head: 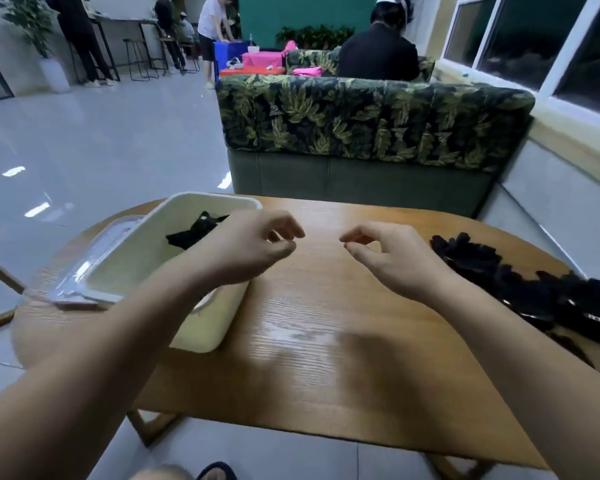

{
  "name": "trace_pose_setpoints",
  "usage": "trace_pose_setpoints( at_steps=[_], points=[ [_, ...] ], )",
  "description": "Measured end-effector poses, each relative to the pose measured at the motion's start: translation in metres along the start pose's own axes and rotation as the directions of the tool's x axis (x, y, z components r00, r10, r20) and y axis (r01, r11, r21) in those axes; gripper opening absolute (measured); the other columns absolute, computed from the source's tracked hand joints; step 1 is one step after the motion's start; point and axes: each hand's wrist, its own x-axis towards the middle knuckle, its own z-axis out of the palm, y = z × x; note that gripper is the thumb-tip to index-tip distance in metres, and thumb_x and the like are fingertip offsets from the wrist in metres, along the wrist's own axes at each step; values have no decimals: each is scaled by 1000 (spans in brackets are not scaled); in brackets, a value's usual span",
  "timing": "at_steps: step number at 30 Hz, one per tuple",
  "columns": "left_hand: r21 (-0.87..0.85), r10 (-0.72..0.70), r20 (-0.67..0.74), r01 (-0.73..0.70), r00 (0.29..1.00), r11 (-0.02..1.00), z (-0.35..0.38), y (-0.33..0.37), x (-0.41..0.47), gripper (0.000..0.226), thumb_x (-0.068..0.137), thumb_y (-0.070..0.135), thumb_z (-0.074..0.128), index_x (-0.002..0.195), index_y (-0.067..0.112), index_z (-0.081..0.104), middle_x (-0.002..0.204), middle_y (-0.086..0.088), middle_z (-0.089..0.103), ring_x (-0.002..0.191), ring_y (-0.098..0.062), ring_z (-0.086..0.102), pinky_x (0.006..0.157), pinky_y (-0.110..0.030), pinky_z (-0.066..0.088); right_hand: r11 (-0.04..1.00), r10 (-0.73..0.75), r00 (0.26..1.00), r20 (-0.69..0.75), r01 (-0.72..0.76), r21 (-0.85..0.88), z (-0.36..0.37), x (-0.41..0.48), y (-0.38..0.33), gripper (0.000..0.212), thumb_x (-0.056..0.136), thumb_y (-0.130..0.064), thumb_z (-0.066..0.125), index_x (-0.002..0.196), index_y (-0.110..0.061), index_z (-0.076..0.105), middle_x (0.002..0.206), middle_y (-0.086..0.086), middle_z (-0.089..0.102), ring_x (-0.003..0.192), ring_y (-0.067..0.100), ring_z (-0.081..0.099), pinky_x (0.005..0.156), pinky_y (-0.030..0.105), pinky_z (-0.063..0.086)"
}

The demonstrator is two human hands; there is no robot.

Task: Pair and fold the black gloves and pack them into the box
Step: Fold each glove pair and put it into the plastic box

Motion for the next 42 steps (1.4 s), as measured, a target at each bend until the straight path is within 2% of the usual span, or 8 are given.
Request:
trace_pose_setpoints(
  at_steps=[2, 7, 13, 22, 26, 29, 38, 42],
  points=[
    [-48, -4, 31, 5, 1000, 999, 27, 13, -2, 19, 102, 27, 67, 118, 32, 75, 110, 18, 74, 101, 5, 66, 82, -14, 49, 997, 72, 997, -30, -73, -22, -6, -31, 18, 20, 106, -27, 62, 122, -25, 75, 113, -12, 73, 105, 4, 64, 91, 24, 49],
    [-166, -26, 101, 43, 995, 985, 100, 35, -10, 16, 101, 30, 67, 113, 37, 74, 105, 20, 74, 100, 4, 65, 80, -18, 48, 963, 253, 965, -61, -258, -76, -10, -101, 72, 25, 107, -25, 59, 129, -25, 72, 125, -12, 69, 116, 5, 61, 97, 23, 45],
    [-220, -31, 177, 70, 984, 973, 175, 51, -14, 15, 100, 22, 68, 111, 30, 74, 101, 15, 73, 94, 9, 63, 71, -4, 43, 882, 400, 899, -177, -430, -192, -11, -166, 129, 23, 104, -31, 58, 126, -31, 67, 129, -10, 65, 124, 15, 59, 110, 44, 49],
    [-217, 53, 89, -32, 995, 976, 225, 44, -20, 14, 95, 35, 74, 109, 32, 74, 100, 16, 71, 96, -3, 66, 91, -35, 55, 832, 276, 762, -586, -494, -252, -31, -228, 146, 29, 97, -16, 68, 126, -15, 71, 123, 1, 70, 119, 24, 61, 103, 46, 51],
    [-195, 78, 82, -61, 994, 979, 228, 39, -22, 15, 95, 39, 72, 110, 34, 73, 103, 18, 68, 99, -1, 65, 91, -35, 55, 664, 527, 691, -496, -698, -268, -48, -239, 157, 37, 99, -44, 62, 131, -25, 61, 125, -1, 66, 122, 29, 56, 105, 48, 43],
    [-171, 102, 62, -90, 993, 981, 230, 39, -27, 14, 97, 38, 73, 110, 33, 74, 102, 19, 66, 98, 0, 63, 85, -27, 49, 602, 641, 671, -372, -741, -299, -44, -242, 163, 38, 98, -53, 55, 126, -28, 63, 123, -3, 66, 118, 27, 55, 105, 46, 41],
    [-130, 154, 35, -148, 987, 980, 232, 43, -39, 15, 98, 43, 71, 111, 34, 74, 105, 19, 64, 105, -9, 61, 94, -36, 51, 715, 566, 786, -250, -619, -325, -14, -226, 142, 40, 101, -58, 53, 128, -31, 67, 128, -11, 63, 121, 18, 53, 104, 38, 42],
    [-140, 138, 44, -131, 989, 981, 229, 43, -43, 16, 97, 44, 71, 111, 36, 73, 104, 21, 64, 101, -2, 61, 89, -27, 50, 816, 496, 848, -184, -528, -236, 13, -208, 114, 41, 104, -50, 53, 137, -29, 66, 135, -14, 60, 128, 15, 49, 109, 38, 44]
  ],
)
